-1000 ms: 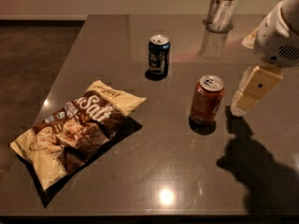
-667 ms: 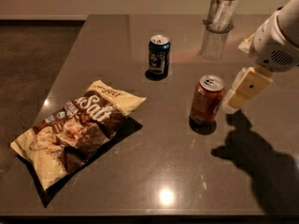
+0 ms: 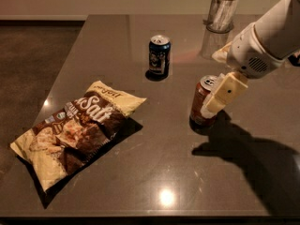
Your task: Move coke can near brown chip bag
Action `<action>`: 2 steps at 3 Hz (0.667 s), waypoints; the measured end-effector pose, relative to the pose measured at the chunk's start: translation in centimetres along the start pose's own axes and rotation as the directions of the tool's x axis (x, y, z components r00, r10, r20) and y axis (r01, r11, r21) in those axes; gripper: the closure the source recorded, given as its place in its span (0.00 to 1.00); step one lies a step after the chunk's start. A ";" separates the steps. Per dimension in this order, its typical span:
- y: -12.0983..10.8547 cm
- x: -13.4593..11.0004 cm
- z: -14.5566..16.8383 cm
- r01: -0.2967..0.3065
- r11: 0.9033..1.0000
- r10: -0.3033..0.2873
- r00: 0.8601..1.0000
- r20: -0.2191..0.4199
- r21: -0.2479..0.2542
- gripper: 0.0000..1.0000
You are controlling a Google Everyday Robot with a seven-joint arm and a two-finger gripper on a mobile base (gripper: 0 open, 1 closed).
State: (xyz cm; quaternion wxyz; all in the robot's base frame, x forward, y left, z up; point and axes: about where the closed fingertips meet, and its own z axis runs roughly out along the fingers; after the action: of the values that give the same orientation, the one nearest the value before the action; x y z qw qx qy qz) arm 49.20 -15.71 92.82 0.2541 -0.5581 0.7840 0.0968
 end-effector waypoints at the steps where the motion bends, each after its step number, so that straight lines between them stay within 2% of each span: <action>1: 1.3 -1.5 0.8 0.048 0.997 -0.046 0.998 0.035 -0.056 0.18; 2: 1.7 -1.5 1.2 0.061 0.995 -0.058 0.998 0.038 -0.081 0.42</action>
Offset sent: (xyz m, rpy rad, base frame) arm -0.0113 0.0235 -0.0094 0.0411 0.0478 0.1162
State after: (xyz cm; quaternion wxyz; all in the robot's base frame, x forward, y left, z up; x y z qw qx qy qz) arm 48.32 -13.34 92.36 0.2476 -0.5893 0.7577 0.1313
